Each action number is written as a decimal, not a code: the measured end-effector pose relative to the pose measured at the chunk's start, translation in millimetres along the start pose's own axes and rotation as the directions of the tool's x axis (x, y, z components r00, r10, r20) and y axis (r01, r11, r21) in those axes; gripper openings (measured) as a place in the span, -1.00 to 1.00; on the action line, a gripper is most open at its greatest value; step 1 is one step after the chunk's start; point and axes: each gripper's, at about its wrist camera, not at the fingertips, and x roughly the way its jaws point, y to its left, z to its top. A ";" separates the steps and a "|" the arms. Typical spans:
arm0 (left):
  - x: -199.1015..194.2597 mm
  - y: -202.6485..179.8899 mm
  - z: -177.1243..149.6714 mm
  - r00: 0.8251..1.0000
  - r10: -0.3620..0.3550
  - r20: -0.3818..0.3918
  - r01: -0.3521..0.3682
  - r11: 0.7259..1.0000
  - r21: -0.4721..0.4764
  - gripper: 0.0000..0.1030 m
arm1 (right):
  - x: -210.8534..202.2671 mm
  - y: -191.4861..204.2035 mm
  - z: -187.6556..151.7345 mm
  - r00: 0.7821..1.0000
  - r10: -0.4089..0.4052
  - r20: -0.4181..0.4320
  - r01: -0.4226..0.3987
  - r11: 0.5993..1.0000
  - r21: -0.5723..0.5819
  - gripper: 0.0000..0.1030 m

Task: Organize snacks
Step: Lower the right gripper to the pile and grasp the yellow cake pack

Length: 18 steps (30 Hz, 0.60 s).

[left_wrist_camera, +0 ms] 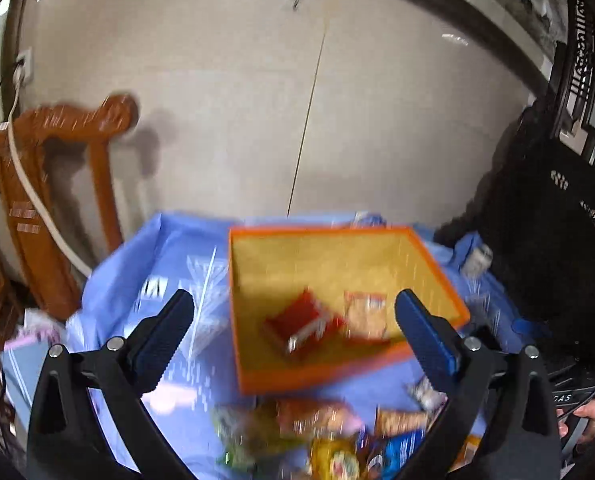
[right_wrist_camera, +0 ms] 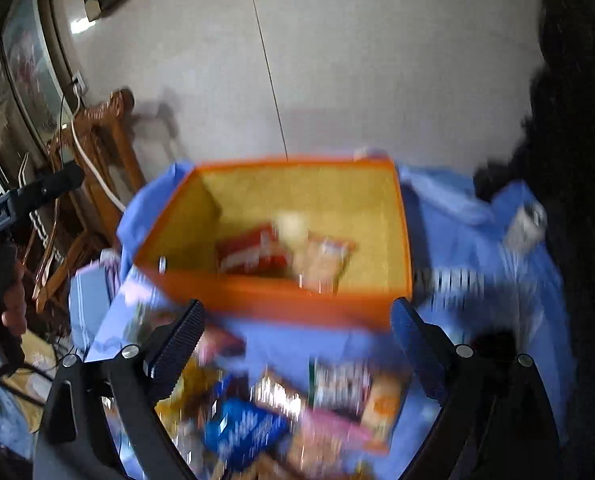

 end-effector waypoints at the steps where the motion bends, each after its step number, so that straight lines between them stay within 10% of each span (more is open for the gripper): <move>1: -3.0 1.3 -9.1 1.000 0.001 -0.012 -0.001 1.000 -0.006 0.92 | 0.7 -4.4 -12.7 1.000 -0.003 -0.024 0.003 1.000 0.022 0.83; 10: -41.0 9.0 -82.6 0.996 -0.004 -0.088 -0.003 0.997 -0.082 0.92 | 8.7 -37.9 -128.5 0.966 -0.083 -0.246 0.139 0.966 0.219 0.83; 18: -78.7 5.2 -91.8 0.996 0.015 -0.093 -0.023 0.996 -0.086 0.92 | 46.5 -52.0 -179.9 0.933 0.046 -0.356 0.138 0.868 0.476 0.63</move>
